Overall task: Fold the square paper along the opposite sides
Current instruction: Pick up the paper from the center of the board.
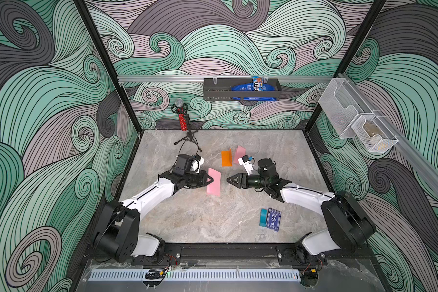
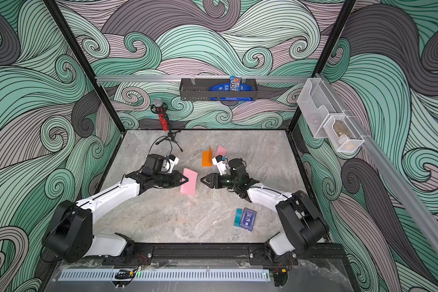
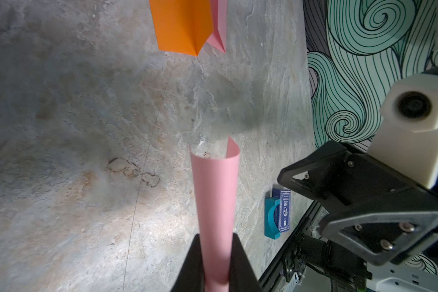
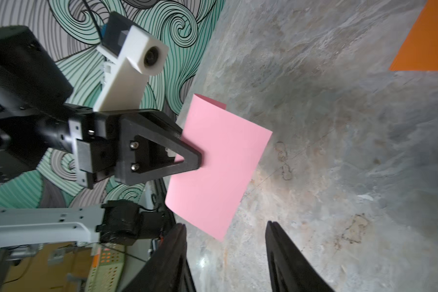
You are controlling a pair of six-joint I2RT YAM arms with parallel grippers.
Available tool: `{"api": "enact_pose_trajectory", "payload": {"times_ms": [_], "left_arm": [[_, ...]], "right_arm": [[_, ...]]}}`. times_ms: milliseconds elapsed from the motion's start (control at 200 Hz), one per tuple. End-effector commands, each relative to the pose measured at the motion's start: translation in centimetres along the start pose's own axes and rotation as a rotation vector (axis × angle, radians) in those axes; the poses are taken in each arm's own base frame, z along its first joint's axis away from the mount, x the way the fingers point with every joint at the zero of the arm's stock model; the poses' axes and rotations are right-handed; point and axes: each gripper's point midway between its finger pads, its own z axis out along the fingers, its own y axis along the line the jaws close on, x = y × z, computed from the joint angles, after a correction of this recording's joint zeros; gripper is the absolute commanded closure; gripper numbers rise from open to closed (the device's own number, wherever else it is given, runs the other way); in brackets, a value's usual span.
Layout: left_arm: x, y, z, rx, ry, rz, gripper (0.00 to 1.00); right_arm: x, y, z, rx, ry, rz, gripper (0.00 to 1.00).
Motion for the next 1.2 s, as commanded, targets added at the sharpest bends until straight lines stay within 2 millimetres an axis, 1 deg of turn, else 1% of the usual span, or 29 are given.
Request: {"api": "enact_pose_trajectory", "payload": {"times_ms": [0, 170, 285, 480, 570, 660, 785, 891, 976, 1016, 1106, 1156, 1196], "left_arm": [[-0.4, -1.4, -1.1, 0.099, -0.020, 0.029, 0.82], [-0.4, -1.9, -1.8, 0.175, -0.026, 0.007, 0.82], [-0.7, -2.3, -2.3, 0.213, -0.041, -0.001, 0.82], [-0.7, -2.9, -2.7, 0.257, -0.049, -0.012, 0.82], [-0.7, -3.0, -2.9, 0.263, -0.054, -0.015, 0.82], [-0.7, -3.0, -2.9, 0.263, -0.055, -0.014, 0.82], [-0.6, -2.8, -2.9, 0.258, -0.056, -0.018, 0.82], [-0.5, -2.6, -2.8, 0.252, -0.058, -0.019, 0.82], [-0.6, -2.6, -2.9, 0.250, -0.060, -0.017, 0.82], [-0.7, -2.6, -2.9, 0.249, -0.062, -0.014, 0.82], [-0.8, -2.6, -3.0, 0.247, -0.068, -0.008, 0.81], [-1.0, -2.6, -3.1, 0.243, -0.072, -0.002, 0.78], [-1.2, -2.6, -3.3, 0.239, -0.074, 0.002, 0.70]], "right_arm": [[-0.4, 1.7, 0.0, -0.133, -0.013, 0.033, 0.45], [-0.4, 2.2, 0.4, -0.192, -0.008, 0.042, 0.44], [0.1, 1.8, 1.0, -0.200, 0.002, 0.063, 0.44], [0.8, 2.6, 2.9, -0.257, 0.035, 0.080, 0.44], [1.0, 2.5, 4.0, -0.256, 0.066, 0.077, 0.44], [0.7, 3.2, 4.6, -0.295, 0.070, 0.077, 0.45], [0.0, 4.6, 4.4, -0.361, 0.045, 0.079, 0.49], [-0.3, 4.8, 4.2, -0.374, 0.035, 0.082, 0.56], [-0.4, 4.7, 4.2, -0.370, 0.029, 0.086, 0.68], [-0.5, 4.7, 4.1, -0.369, 0.026, 0.087, 0.75], [-0.9, 4.6, 3.9, -0.361, 0.020, 0.083, 0.88], [-1.1, 4.6, 3.7, -0.352, 0.019, 0.072, 0.92], [-1.3, 4.7, 3.5, -0.348, 0.025, 0.064, 0.94]]}}
